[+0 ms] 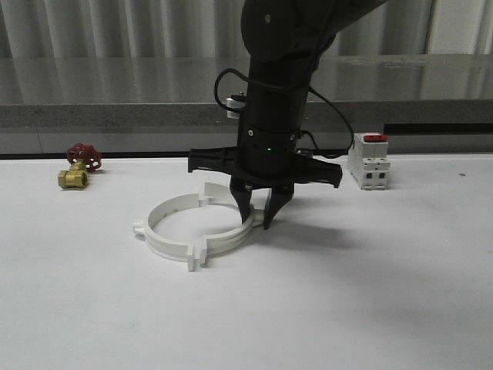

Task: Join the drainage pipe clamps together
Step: 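Press the held half's tabs against the placed half's tabs, closing the ring, then open the right gripper and lift it away from the ring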

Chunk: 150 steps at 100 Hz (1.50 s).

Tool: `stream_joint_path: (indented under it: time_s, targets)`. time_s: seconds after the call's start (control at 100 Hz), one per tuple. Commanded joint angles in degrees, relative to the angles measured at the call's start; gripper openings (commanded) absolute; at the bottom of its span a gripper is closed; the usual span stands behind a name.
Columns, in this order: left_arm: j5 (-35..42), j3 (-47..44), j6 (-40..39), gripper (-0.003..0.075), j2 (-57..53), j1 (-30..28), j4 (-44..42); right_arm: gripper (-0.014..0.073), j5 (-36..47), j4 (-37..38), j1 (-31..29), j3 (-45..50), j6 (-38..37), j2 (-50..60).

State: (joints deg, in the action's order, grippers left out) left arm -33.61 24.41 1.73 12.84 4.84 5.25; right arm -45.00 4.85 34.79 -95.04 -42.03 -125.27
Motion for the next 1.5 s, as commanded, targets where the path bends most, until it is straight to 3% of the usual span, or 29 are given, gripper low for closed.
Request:
stream_joint_path:
  time_s: [0.0, 0.3, 0.56, 0.7, 0.98, 1.299, 1.489]
  targets:
    - [4.0, 1.4, -0.2, -0.0021, 0.5, -0.1, 0.8, 0.0031, 1.7, -0.6, 0.5, -1.4, -0.1, 2.6]
    - [4.0, 1.4, -0.2, -0.0021, 0.5, -0.1, 0.8, 0.0054, 1.3, -0.6, 0.8, -1.4, -0.1, 2.6]
    - [4.0, 1.4, -0.2, -0.0021, 0.5, -0.1, 0.8, 0.0314, 1.3, -0.6, 0.8, -1.4, -0.1, 2.6]
    - [4.0, 1.4, -0.2, -0.0021, 0.5, -0.1, 0.8, 0.0410, 0.8, -0.6, 0.8, -1.4, -0.1, 2.6]
    - [4.0, 1.4, -0.2, -0.0021, 0.5, -0.1, 0.8, 0.0418, -1.2, -0.5, 0.8, -1.5, 0.9, 3.1]
    - [4.0, 1.4, -0.2, -0.0021, 0.5, -0.1, 0.8, 0.0418, -2.5, 1.7, -0.2, -1.5, 8.8, 12.4]
    - [4.0, 1.4, -0.2, -0.0021, 0.5, -0.1, 0.8, 0.0418, -4.6, 2.5, -4.6, -0.5, 16.1, 20.2]
